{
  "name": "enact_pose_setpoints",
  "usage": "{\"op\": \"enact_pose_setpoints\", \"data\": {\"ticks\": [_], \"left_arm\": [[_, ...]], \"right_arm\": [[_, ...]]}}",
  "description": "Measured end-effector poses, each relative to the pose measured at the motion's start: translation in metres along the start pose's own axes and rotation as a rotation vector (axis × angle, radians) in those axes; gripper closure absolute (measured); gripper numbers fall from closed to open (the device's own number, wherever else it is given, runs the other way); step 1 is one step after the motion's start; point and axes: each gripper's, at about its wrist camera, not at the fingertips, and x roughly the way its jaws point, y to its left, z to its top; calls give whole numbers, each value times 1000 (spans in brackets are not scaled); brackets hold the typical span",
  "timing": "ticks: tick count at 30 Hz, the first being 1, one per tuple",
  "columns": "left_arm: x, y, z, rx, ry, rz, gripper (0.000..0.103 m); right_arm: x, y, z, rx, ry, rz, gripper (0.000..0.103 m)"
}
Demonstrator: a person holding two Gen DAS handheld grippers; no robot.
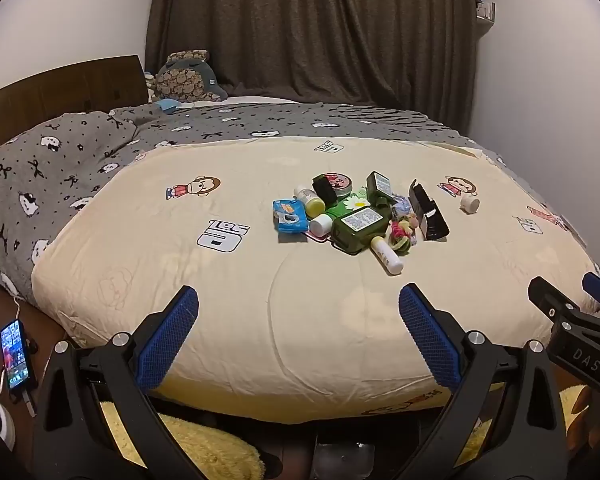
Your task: Collect trash
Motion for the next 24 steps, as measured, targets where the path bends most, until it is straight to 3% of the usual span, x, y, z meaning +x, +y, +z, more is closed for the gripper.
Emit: {"op": "enact_pose_setpoints", "data": {"ticks": [24], "left_arm": [[0, -4, 2, 1, -5, 8, 8]], "right_arm": [[-1, 2, 0, -5, -2, -3, 3]]}}
